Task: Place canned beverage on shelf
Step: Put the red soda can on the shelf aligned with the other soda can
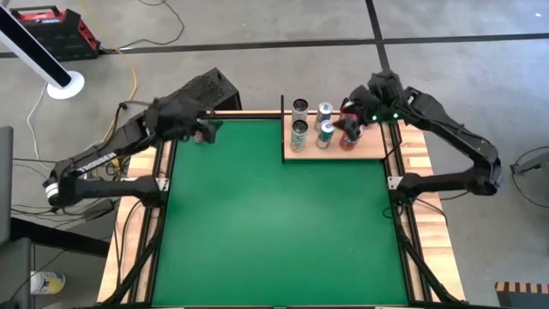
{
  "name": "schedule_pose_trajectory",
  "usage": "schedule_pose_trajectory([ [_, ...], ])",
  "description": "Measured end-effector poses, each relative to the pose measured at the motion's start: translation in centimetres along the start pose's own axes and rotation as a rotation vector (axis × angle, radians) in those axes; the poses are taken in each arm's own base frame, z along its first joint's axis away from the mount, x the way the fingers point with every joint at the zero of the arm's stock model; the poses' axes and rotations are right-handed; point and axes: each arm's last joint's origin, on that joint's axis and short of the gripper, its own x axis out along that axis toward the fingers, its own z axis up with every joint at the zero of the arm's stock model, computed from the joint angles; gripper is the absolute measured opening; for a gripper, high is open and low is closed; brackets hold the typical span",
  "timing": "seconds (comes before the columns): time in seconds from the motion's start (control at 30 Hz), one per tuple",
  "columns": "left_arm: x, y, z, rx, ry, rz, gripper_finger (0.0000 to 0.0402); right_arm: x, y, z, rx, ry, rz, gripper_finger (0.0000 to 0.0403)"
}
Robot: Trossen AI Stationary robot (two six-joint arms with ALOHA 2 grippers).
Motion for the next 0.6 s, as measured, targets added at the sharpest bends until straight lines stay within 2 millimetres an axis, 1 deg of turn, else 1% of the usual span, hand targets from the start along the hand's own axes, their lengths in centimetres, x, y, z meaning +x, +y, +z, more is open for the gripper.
schedule_pose_trajectory([
  [0.07, 1.3, 1.3, 0.2, -0.004, 0.069, 0.052, 0.036, 0.2, 1.2, -0.1, -0.018, 0.01, 0.044, 0.0343],
  [0.17, 3.6, 3.2, -0.1, -0.02, 0.2, 0.161, 0.0354, 0.4, 2.7, -0.3, -0.024, 0.022, 0.096, 0.0339],
  [0.33, 7.4, 5.9, -0.5, -0.077, 0.376, 0.331, 0.0353, 0.5, 4.7, -0.6, -0.046, 0.032, 0.118, 0.0333],
  [0.43, 9.2, 6.8, -0.4, -0.061, 0.443, 0.421, 0.0352, 0.5, 5.3, -0.7, -0.05, 0.036, 0.121, 0.0333],
  [0.6, 10.6, 7.4, -0.2, 0.012, 0.512, 0.552, 0.0352, 0.5, 5.9, -0.9, -0.05, 0.039, 0.12, 0.0332],
])
